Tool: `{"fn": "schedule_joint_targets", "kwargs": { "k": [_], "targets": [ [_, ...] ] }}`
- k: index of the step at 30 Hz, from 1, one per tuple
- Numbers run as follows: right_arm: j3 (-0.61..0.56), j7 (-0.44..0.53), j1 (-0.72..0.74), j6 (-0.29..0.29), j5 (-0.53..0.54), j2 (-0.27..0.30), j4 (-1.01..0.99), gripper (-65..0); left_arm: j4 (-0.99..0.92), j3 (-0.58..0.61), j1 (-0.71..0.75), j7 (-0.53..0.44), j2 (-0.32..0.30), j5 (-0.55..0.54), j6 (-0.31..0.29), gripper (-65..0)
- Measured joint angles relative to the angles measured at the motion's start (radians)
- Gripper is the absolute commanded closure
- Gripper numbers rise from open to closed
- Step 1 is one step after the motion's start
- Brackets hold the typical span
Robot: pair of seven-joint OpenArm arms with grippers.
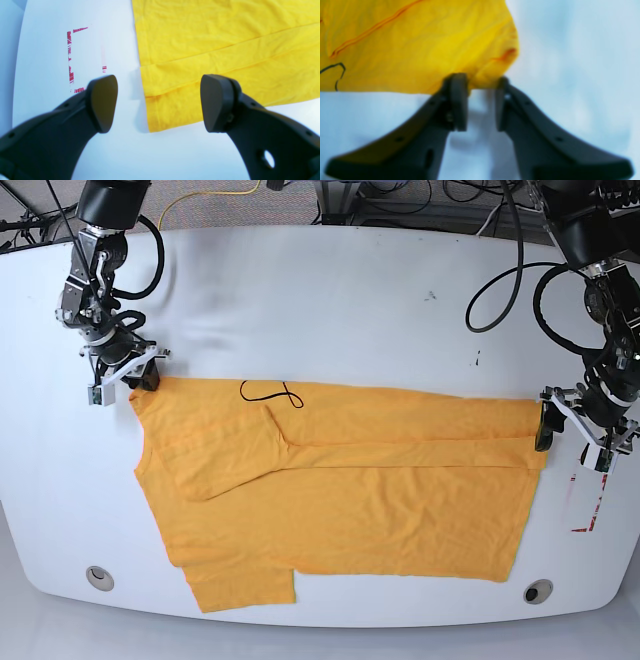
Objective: Fold the T-shirt properly
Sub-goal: 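Close both grippers again on the two ends of the folded edge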
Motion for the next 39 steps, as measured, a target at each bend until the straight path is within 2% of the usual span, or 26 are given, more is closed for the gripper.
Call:
{"fn": "schedule_joint_targets", "kwargs": {
  "k": [8, 39],
  "targets": [
    [0.002, -0.001, 0.035, -0.001, -0.003, 0.006, 0.011, 0.0, 0.0, -0.001, 0.001, 0.004, 0.0, -0.003, -0.007, -49.0],
    [0.002, 0.01, 0.005, -0.001, -0.011, 0.003, -0.018, -0.3, -0.001, -0.002, 0.046, 0.006, -0.016, -0.003, -0.003, -49.4]
  ]
}}
